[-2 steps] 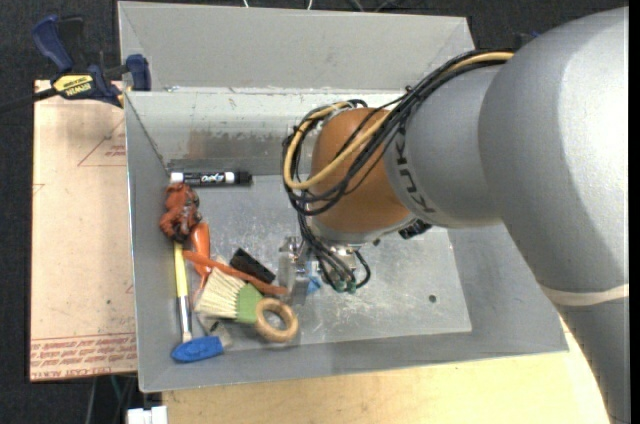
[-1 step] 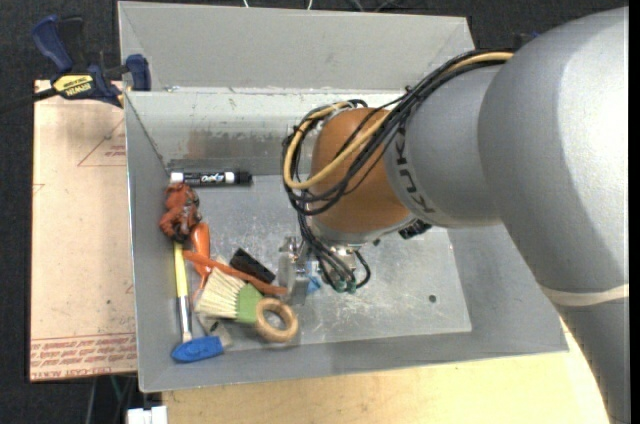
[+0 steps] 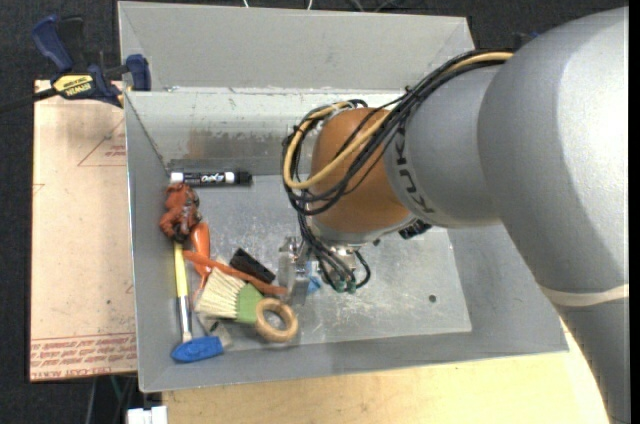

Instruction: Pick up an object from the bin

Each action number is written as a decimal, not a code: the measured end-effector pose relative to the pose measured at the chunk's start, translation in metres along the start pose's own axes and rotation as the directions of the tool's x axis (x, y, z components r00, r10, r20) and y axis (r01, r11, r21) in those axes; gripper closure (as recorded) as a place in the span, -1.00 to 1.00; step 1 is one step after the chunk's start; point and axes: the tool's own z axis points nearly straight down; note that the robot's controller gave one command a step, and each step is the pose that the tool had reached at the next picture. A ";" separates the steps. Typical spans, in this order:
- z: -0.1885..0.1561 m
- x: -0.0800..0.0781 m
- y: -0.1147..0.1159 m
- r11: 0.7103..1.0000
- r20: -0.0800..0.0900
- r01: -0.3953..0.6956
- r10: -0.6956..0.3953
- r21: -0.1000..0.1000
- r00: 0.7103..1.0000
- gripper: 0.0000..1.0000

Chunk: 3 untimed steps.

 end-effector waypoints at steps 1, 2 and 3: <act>0.000 0.000 0.000 1.000 0.000 0.000 0.000 0.000 1.000 1.00; 0.000 0.000 0.000 1.000 0.000 0.000 0.000 0.000 1.000 1.00; 0.000 0.000 0.000 1.000 0.000 0.000 0.000 0.000 1.000 1.00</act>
Offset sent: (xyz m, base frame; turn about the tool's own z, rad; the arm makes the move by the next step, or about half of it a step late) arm 0.0000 0.0000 0.0000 0.0000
